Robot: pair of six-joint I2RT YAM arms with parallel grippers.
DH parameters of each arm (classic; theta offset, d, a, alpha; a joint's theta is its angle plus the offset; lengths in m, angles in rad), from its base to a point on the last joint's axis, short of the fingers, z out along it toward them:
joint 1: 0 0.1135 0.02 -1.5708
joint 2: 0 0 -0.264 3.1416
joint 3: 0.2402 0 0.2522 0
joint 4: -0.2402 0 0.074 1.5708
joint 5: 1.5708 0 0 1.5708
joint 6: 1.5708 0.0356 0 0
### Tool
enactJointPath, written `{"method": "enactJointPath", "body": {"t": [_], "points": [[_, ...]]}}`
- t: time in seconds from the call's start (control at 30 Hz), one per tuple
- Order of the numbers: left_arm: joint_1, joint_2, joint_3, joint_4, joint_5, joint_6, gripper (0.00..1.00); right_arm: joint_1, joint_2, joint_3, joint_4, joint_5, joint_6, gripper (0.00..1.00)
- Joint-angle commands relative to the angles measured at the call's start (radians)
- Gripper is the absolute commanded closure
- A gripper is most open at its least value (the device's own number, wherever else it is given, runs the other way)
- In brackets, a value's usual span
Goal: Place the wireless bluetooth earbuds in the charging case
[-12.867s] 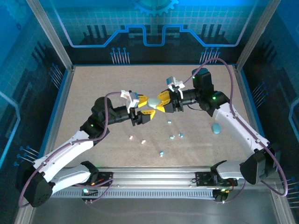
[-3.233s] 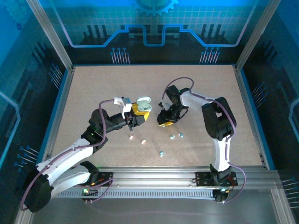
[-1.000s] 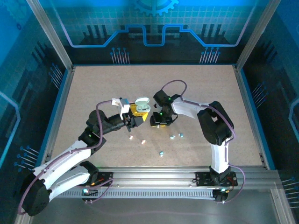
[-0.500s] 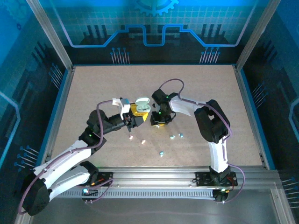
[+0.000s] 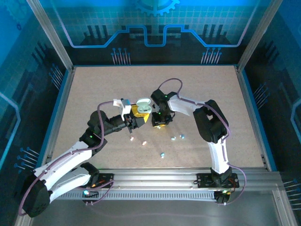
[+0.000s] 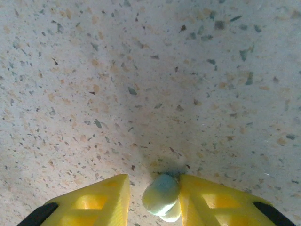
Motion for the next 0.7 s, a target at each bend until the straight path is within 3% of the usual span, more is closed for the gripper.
{"method": "enactJointPath", "body": {"t": [0.0, 0.67], "points": [[0.005, -0.005, 0.029, 0.018, -0.01, 0.016, 0.62, 0.024, 0.031, 0.037, -0.032, 0.028, -0.014, 0.67], [0.006, -0.019, 0.016, 0.016, -0.015, 0.021, 0.62, 0.046, 0.062, 0.085, -0.107, 0.074, -0.031, 0.74]]}}
